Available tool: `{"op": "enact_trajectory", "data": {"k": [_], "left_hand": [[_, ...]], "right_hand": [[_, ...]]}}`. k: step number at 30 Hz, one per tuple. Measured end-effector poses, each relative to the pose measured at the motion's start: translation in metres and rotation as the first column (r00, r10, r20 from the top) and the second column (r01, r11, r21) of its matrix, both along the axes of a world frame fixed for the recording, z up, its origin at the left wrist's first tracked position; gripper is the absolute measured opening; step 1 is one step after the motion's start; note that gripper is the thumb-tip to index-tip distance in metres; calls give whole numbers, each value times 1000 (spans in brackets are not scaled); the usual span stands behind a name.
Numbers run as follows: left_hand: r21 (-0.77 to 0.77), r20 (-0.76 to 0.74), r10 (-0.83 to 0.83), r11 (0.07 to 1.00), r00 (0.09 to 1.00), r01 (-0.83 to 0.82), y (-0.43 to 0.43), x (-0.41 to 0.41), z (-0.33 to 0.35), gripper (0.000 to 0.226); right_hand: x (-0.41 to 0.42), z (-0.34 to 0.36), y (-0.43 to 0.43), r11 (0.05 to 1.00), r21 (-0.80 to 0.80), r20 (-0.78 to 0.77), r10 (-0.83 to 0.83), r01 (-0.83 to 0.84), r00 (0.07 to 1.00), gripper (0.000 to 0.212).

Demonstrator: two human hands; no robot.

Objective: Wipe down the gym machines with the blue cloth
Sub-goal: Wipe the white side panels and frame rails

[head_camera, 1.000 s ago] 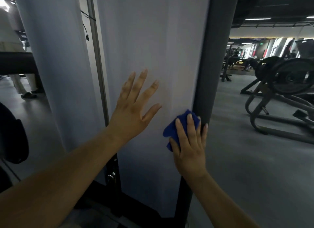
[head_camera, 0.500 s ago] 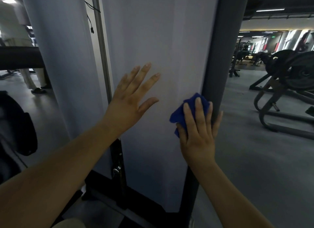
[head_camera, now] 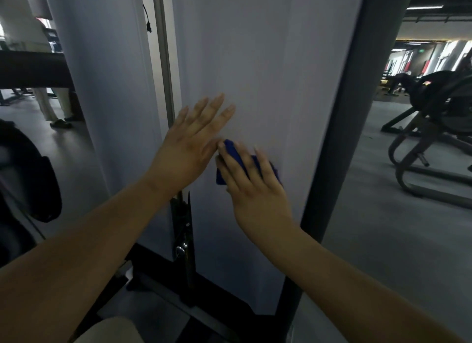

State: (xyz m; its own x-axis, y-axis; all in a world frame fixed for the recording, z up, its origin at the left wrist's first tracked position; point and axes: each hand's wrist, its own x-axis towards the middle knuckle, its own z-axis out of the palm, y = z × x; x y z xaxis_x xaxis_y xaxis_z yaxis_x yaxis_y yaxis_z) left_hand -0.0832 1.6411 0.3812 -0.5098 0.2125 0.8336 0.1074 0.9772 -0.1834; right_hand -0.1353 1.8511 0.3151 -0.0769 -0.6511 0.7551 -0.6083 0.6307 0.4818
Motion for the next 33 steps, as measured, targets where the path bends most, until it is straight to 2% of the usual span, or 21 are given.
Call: {"op": "enact_trajectory", "data": {"k": [3,5,10,16,20,24,30,33], "left_hand": [[-166,-54,57,984,997,-66,-23,2,12,62],[-211,-46,60,975,997,-68,-31,4,20,60],[-161,11,-5,987,1000,6,-34,1,32,63],[-194,75,-65,978,995,78,-41,7,45,61],[-187,102,-86,977,991,104,-41,12,45,65],[-186,103,-106,975,989,124,-42,14,40,65],[-129,78,-98,986,992,107,-38,12,33,65],[-110,74,-89,989,993,96,-38,9,27,64]], "right_hand": [[-2,1,-13,999,46,24,-10,9,1000,73],[-4,-5,-3,997,79,18,5,-6,1000,74],[-7,-6,-5,996,92,-40,3,1,999,75],[-11,5,-90,953,304,-52,22,-5,998,63],[-13,-1,-54,971,232,-13,64,-60,998,62],[-13,-19,-9,983,180,-54,35,-25,998,70],[-17,-13,-90,955,287,-33,88,-75,996,48],[-18,-14,-105,952,279,21,126,-127,992,40]]}}
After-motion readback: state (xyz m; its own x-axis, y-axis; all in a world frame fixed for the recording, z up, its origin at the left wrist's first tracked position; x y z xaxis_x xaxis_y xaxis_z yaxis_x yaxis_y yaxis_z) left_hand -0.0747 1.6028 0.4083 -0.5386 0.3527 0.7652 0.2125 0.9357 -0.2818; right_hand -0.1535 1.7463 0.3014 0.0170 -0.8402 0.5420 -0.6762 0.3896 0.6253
